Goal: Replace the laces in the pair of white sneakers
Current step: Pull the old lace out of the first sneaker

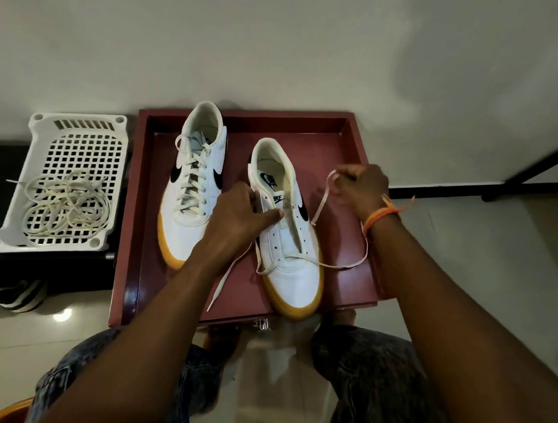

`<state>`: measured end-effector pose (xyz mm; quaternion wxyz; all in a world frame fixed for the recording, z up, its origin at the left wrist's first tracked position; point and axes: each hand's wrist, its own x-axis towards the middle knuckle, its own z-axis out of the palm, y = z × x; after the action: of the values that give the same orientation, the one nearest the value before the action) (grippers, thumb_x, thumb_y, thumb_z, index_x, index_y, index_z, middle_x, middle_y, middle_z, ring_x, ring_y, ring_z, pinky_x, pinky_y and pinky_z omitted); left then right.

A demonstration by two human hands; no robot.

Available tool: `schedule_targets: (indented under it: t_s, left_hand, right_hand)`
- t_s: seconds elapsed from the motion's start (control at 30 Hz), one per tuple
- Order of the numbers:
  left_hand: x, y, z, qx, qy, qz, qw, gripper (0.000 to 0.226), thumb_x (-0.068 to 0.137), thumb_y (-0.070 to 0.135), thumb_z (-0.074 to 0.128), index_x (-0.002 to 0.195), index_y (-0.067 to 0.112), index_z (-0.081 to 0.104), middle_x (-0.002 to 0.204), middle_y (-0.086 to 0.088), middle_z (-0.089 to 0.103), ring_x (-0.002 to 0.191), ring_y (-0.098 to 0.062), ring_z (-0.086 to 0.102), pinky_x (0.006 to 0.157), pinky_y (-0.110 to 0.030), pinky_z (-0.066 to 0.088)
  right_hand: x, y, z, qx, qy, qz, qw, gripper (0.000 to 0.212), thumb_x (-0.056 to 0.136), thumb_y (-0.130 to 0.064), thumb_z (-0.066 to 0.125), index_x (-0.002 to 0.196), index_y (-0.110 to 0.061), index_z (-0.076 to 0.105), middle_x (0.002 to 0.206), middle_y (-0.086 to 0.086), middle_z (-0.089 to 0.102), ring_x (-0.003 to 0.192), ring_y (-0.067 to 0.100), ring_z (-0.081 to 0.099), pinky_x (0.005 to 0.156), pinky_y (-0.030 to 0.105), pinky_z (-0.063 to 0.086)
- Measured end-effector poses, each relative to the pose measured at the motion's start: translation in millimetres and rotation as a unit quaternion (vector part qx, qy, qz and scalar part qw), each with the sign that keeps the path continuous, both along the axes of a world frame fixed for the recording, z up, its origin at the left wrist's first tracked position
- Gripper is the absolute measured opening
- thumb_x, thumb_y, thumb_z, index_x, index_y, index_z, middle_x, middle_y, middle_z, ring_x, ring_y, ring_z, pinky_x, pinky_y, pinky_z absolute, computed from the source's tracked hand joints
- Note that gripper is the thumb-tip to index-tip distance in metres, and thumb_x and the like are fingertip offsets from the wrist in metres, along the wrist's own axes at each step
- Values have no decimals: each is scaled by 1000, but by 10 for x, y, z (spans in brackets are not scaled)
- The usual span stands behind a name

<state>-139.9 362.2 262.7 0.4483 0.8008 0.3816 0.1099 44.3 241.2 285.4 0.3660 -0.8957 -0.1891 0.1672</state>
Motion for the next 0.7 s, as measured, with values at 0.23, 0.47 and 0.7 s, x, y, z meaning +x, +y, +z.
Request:
schedule_targets:
  t_s: [0.23, 0.47, 0.7]
  left_hand:
    - [1, -8, 23, -3, 2, 1, 1000, 46, 75, 43, 81, 95, 11, 55, 83, 3, 61, 74, -9, 59, 57, -25, 42]
    - [-1, -80, 89, -8, 34, -67, 997, 79, 62, 39, 91, 120, 7, 48, 114, -6, 62, 101, -23, 61, 84, -43, 54]
    - [-9, -52, 61, -22, 17, -62, 998, 83, 56, 31, 96, 120, 8, 48, 116, -5, 63, 102, -22, 61, 86, -45, 54]
  right_hand:
    - [-863, -380, -106, 20, 5, 84, 996, 21, 87, -17, 72, 107, -11, 74, 99, 4, 73, 87, 12, 66, 84, 27, 55]
    - [-1302, -541, -288, -11, -159, 176, 972, 15, 77, -6, 78, 90, -13, 78, 108, 14, 65, 91, 33, 65, 70, 44, 58]
    - [-1260, -463, -374, -34, -219, 165, 961, 3, 86, -11, 70, 87, -14, 71, 119, 5, 50, 89, 21, 59, 61, 30, 55]
